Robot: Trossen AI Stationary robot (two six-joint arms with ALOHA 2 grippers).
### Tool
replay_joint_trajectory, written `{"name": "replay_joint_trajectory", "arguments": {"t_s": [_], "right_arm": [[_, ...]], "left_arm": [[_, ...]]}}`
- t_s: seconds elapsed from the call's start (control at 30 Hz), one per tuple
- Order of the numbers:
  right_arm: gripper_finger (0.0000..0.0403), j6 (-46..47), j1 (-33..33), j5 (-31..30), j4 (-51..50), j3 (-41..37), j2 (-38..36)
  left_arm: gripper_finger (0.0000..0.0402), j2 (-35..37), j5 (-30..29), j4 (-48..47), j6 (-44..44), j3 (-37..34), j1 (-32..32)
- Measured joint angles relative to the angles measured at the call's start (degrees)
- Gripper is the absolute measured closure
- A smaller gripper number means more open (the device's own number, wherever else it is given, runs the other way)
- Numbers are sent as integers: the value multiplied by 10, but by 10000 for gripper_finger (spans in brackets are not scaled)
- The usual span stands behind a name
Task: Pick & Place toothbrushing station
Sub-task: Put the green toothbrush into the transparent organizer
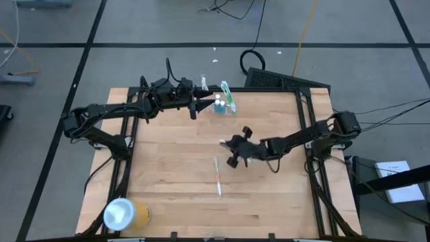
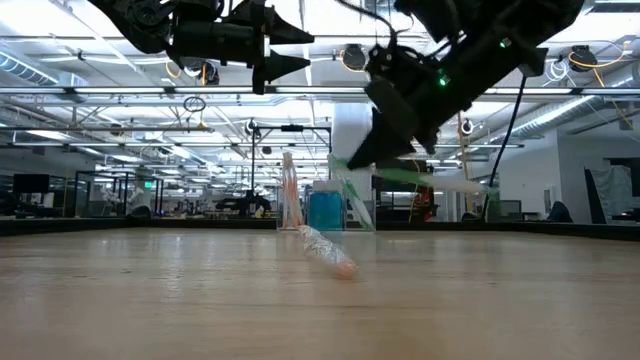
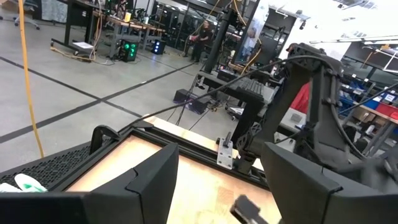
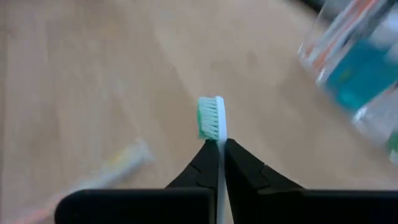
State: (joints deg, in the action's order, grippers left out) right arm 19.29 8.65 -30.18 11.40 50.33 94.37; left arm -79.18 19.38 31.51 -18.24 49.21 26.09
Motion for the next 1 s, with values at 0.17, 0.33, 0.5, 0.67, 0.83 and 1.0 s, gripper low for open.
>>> {"name": "replay_joint_trajectory", "arguments": {"t_s": [0.17, 0.33, 0.5, 0.67, 0.83, 1.0], "right_arm": [[402, -100, -57, 1, 186, -55, -38], [402, -206, -151, 55, 438, -116, -39], [402, -195, -269, 176, 579, -117, 6], [402, -148, -351, 232, 605, -68, 63], [402, -124, -387, 271, 608, -19, 83], [399, -153, -411, 274, 570, 16, 87]], "left_arm": [[165, 0, 0, 0, 0, 0, 0], [165, 0, 0, 0, 0, 0, 0], [165, 0, 0, 0, 0, 0, 0], [165, 0, 0, 0, 0, 0, 0], [165, 0, 0, 0, 0, 0, 0], [165, 0, 0, 0, 0, 0, 0]]}}
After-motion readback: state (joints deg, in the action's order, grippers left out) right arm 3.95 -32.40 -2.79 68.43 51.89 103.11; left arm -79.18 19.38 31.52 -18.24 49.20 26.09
